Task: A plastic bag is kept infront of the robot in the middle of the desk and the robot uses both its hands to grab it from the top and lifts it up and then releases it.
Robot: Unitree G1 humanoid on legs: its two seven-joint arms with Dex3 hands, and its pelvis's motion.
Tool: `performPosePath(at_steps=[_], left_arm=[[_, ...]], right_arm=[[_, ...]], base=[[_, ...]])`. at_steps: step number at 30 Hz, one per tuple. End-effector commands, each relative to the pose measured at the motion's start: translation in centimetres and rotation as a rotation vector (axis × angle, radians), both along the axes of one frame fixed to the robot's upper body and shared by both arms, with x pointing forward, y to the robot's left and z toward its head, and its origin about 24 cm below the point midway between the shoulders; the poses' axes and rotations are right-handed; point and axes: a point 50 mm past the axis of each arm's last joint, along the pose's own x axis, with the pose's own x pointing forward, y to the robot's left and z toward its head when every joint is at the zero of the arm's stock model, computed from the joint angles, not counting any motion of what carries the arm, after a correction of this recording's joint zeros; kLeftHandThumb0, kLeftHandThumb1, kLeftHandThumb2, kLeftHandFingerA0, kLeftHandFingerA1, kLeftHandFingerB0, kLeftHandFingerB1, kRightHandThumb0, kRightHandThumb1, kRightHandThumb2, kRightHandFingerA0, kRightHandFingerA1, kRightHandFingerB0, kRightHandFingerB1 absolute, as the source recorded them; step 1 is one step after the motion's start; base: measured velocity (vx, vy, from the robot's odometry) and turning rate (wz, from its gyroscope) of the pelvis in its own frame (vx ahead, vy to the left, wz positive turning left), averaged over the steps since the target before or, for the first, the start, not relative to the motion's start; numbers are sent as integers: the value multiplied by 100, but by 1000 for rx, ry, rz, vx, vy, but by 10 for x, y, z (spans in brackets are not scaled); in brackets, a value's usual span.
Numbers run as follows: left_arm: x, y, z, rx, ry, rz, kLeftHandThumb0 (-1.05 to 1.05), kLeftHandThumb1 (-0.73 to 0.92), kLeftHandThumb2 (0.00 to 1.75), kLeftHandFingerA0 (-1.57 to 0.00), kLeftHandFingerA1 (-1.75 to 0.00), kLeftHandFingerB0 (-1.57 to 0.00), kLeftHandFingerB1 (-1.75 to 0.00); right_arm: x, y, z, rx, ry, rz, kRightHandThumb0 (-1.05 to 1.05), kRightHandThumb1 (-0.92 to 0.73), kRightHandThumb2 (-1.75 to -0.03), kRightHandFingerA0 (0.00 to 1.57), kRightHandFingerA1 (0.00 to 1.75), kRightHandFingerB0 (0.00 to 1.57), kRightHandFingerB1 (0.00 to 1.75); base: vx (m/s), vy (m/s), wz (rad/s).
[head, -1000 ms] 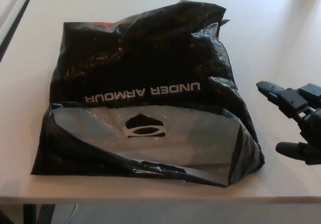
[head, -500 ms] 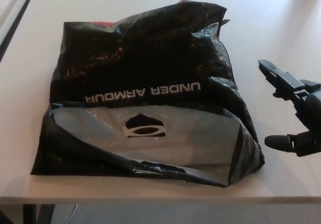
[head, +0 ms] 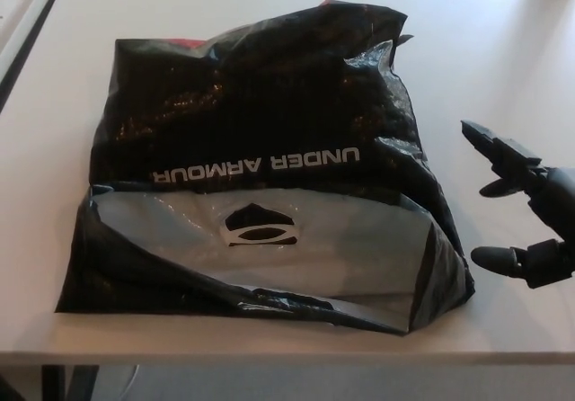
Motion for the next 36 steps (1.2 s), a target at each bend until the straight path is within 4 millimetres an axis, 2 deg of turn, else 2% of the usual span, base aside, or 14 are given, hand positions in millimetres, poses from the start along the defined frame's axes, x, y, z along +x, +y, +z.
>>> performPosePath(at_steps=[1,3,4,5,6,8,9,10,13,20,21,23,24,36], left_arm=[[-1,-5,-1,12,8,-22,-48,46,54,-48,-35,-17,-31],[0,-6,-1,10,10,-26,-33,29,82,-39,-58,-2,-45],[1,-7,1,22,5,-37,-45,46,54,-51,-36,-13,-31],[1,-7,1,27,2,-42,-45,46,54,-51,-36,-13,-31],[1,-7,2,29,0,-40,-46,45,54,-51,-36,-13,-31],[3,-6,3,35,-10,-36,-47,43,53,-51,-36,-15,-31],[14,-7,5,68,-29,-44,-52,44,54,-53,-37,-14,-31],[22,-9,5,89,-34,-42,-61,40,70,-50,-47,-10,-38],[28,-9,5,123,-32,-36,-52,46,54,-53,-37,-12,-31],[55,-6,9,239,-32,1,-53,47,55,-48,-36,-11,-31],[60,-6,9,255,-32,11,-53,46,54,-50,-37,-13,-30],[68,-6,8,259,-20,27,-54,46,55,-54,-37,-17,-29],[76,-8,5,239,7,45,-56,46,55,-59,-38,-13,-29],[110,-35,-24,-116,219,174,-62,32,69,-79,-60,-6,-19]], right_arm=[[5,-19,-7,86,269,-28,-93,-63,-61,64,52,0,0],[4,-21,-9,129,302,-34,-93,-61,-62,73,54,0,0],[3,-23,-13,147,327,-41,-98,-49,-92,69,60,0,6],[2,-24,-14,147,333,-42,-98,-49,-92,69,60,0,6],[2,-25,-16,142,345,-46,-92,-62,-61,74,55,0,0],[0,-28,-22,113,374,-57,-91,-61,-62,76,55,0,0],[-4,-34,-24,89,387,-68,-96,-49,-91,70,60,0,5],[-7,-39,-25,74,399,-75,-96,-49,-91,71,60,0,5],[-16,-42,-32,60,425,-72,-102,-50,-92,77,60,0,0],[-20,-36,-39,78,450,-51,-93,-50,-90,75,62,0,7],[-20,-35,-40,77,452,-50,-91,-63,-60,81,53,0,5],[-20,-34,-42,75,454,-52,-88,-61,-63,81,54,0,1],[-20,-33,-42,81,461,-56,-94,-49,-90,73,61,0,7],[-16,-22,-47,92,481,-43,-99,-50,-91,77,62,0,3]], base=[[0,0,0],[0,0,0],[0,0,0],[0,0,0],[0,0,0],[0,0,0],[0,0,0],[0,0,0],[0,0,0],[0,0,0],[0,0,0],[0,0,0],[0,0,0],[-1,-1,4]])
